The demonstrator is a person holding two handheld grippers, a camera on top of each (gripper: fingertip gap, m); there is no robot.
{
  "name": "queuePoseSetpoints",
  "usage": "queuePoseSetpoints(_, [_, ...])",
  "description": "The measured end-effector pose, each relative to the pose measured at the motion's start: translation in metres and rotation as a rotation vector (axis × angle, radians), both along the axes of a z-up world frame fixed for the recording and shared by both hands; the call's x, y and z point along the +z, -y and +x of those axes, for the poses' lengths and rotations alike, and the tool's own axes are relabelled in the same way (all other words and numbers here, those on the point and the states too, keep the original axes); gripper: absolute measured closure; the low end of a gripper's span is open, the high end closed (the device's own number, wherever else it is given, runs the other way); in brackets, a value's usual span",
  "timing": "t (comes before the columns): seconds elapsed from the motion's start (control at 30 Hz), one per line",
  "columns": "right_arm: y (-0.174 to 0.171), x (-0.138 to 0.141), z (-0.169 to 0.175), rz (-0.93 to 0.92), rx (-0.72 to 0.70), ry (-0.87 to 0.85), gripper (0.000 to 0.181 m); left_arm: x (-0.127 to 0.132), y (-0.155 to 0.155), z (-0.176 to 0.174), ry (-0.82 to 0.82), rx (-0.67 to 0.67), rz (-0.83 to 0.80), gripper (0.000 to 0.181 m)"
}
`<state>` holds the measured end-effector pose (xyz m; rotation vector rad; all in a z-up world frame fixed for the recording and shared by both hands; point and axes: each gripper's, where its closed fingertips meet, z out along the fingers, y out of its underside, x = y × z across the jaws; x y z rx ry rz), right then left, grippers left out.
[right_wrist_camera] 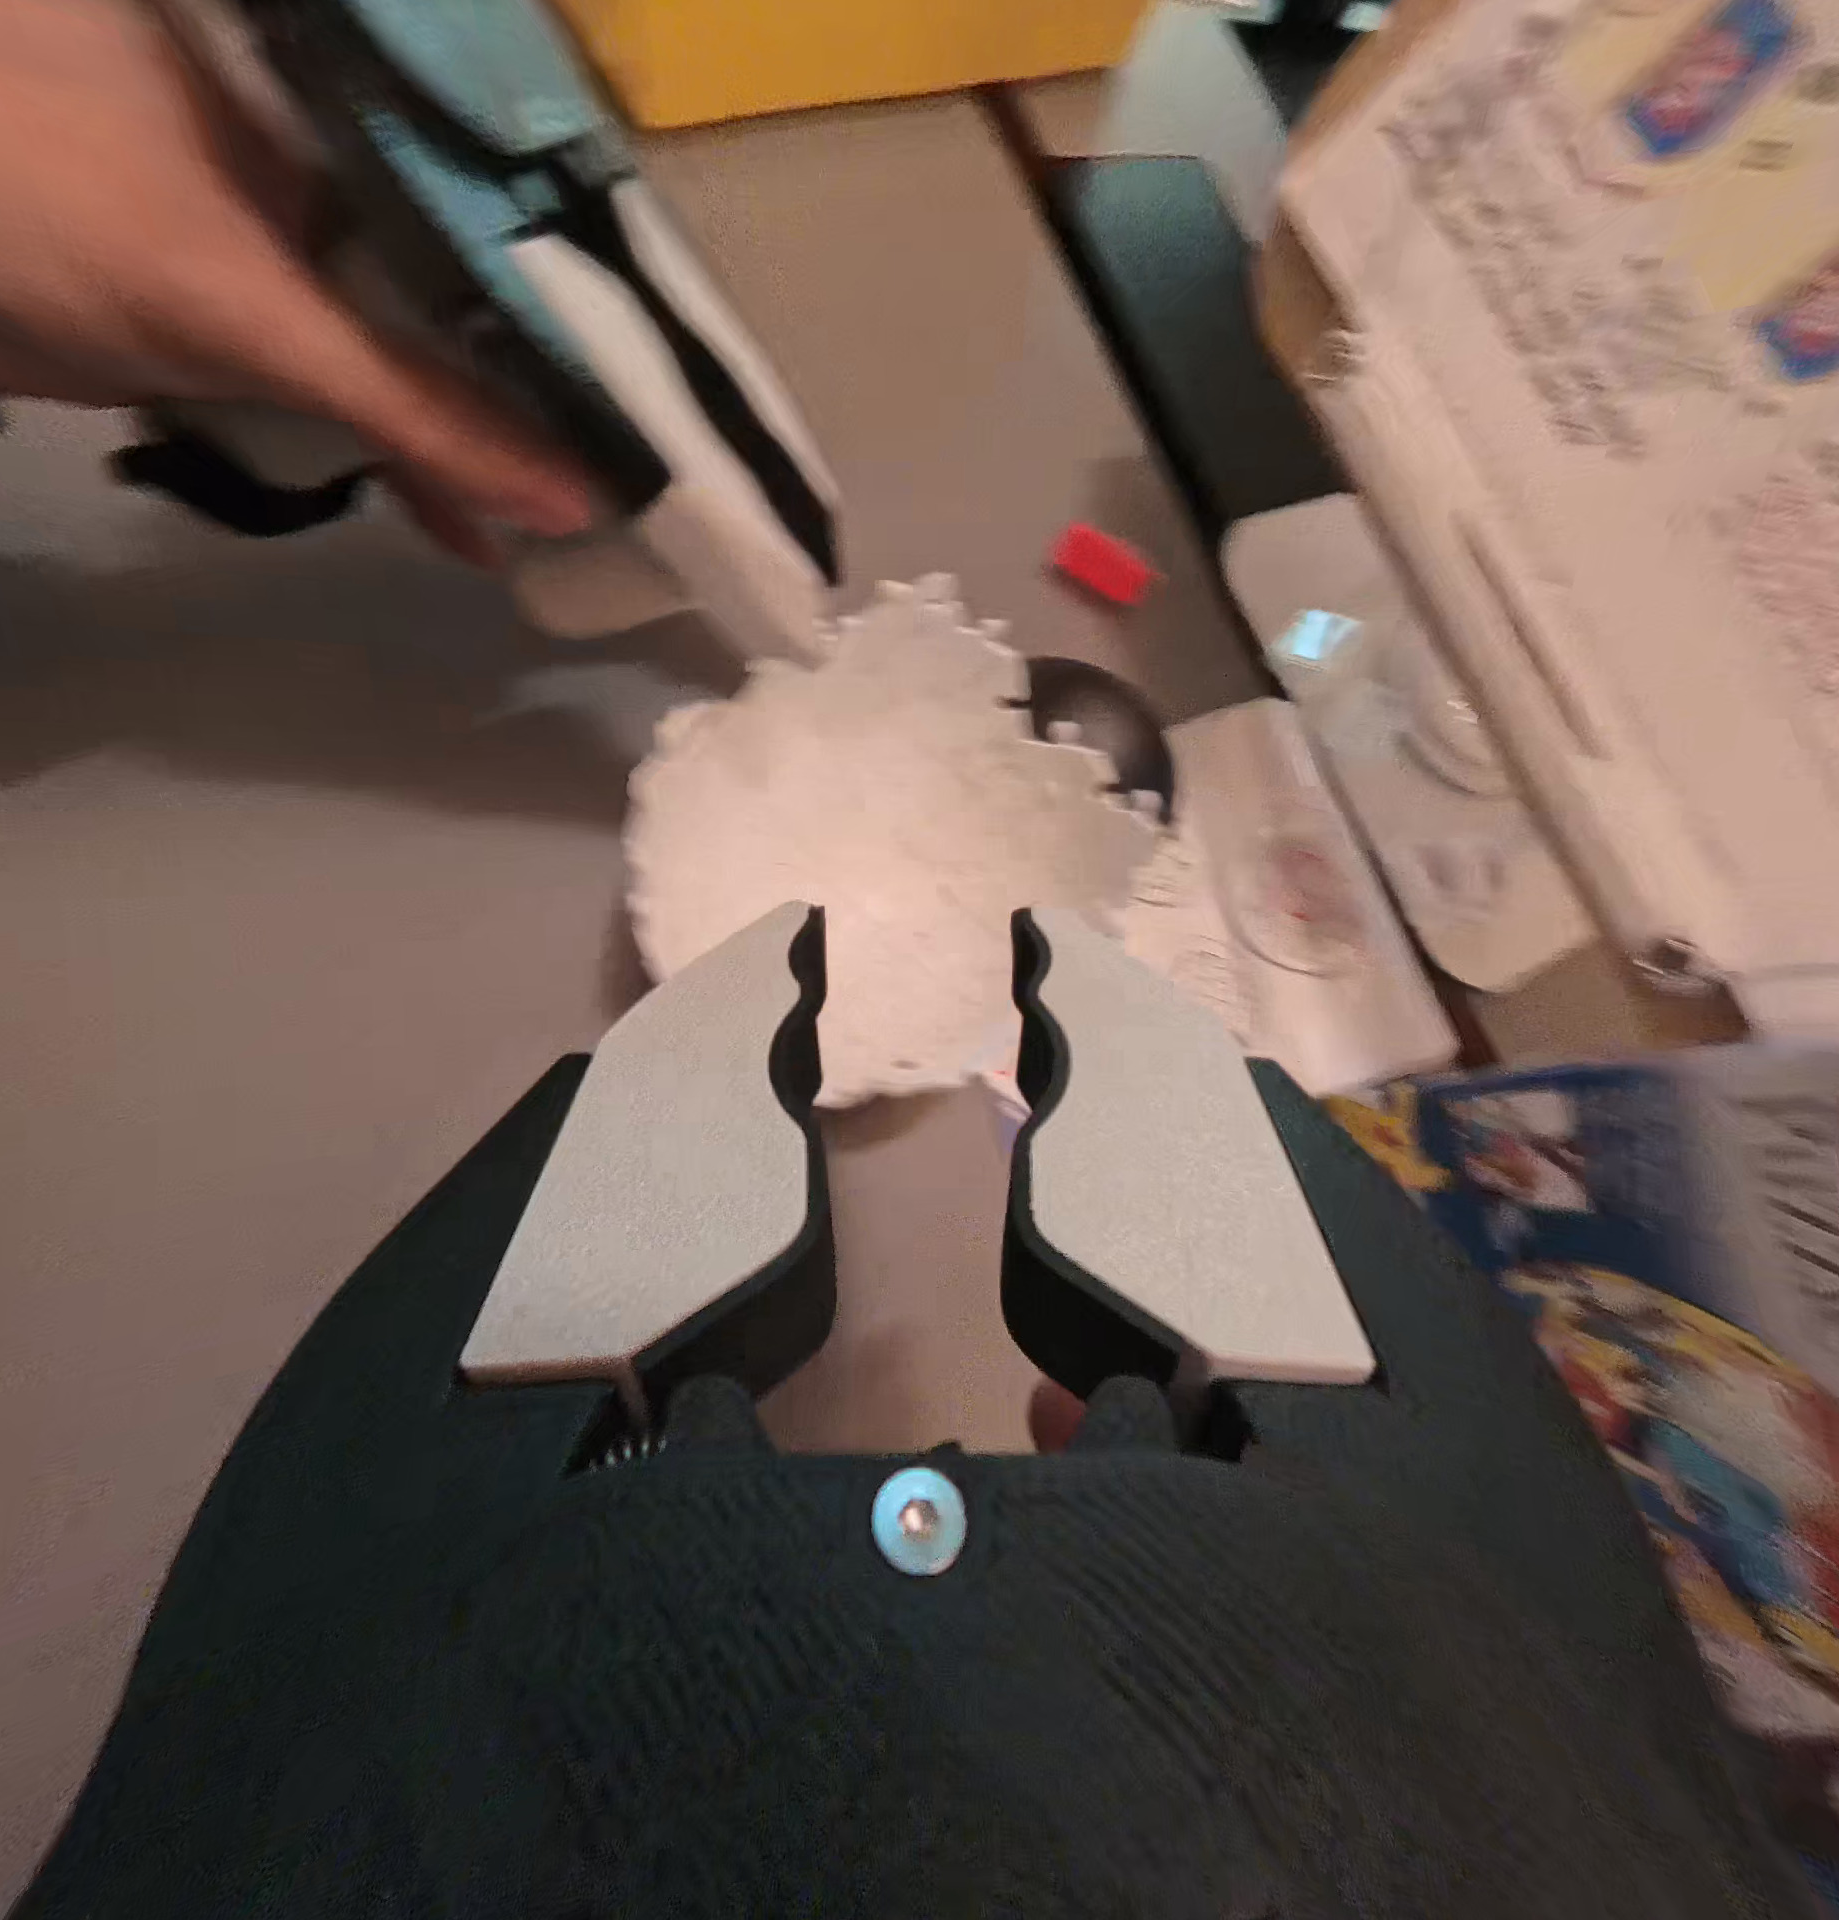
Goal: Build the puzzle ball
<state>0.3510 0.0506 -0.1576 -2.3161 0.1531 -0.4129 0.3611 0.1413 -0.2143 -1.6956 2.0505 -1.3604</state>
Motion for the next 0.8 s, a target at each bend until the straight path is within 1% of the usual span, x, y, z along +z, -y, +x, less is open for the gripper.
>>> queuePoseSetpoints(0.03, [0.007,0.003,0.014,-0.008,-0.018,-0.009,0.145,-0.003,0.002,0.004,-0.006,0.003,0.012,0.143])
queuePoseSetpoints(0.1, [0.011,-0.004,0.034,-0.075,0.02,-0.057,0.14,-0.007,0.008,0.009,-0.034,-0.012,0.015,0.144])
queuePoseSetpoints(0.17, [0.007,-0.014,0.052,-0.118,0.058,-0.082,0.139,-0.007,0.01,0.013,-0.05,-0.014,0.008,0.145])
queuePoseSetpoints(0.2, [0.002,-0.019,0.056,-0.129,0.081,-0.13,0.139,-0.007,0.011,0.015,-0.052,-0.015,0.002,0.145])
queuePoseSetpoints(0.3, [-0.017,-0.026,0.063,-0.128,0.163,-0.235,0.139,-0.007,0.013,0.019,-0.057,-0.026,0.01,0.147])
queuePoseSetpoints(0.43, [-0.037,-0.039,0.073,-0.189,0.257,-0.294,0.143,-0.008,0.014,0.021,-0.05,-0.063,0.059,0.149])
queuePoseSetpoints(0.5, [-0.044,-0.041,0.075,-0.216,0.295,-0.291,0.146,-0.009,0.014,0.022,-0.046,-0.075,0.079,0.151])
queuePoseSetpoints(0.67, [-0.049,-0.058,0.075,-0.304,0.377,-0.31,0.151,-0.01,0.012,0.024,-0.012,-0.101,0.1,0.158])
queuePoseSetpoints(0.73, [-0.048,-0.066,0.073,-0.345,0.391,-0.333,0.152,-0.012,0.011,0.024,-0.019,-0.113,0.113,0.158])
queuePoseSetpoints(0.8, [-0.048,-0.071,0.075,-0.379,0.392,-0.319,0.155,-0.012,0.011,0.025,-0.016,-0.119,0.118,0.158])
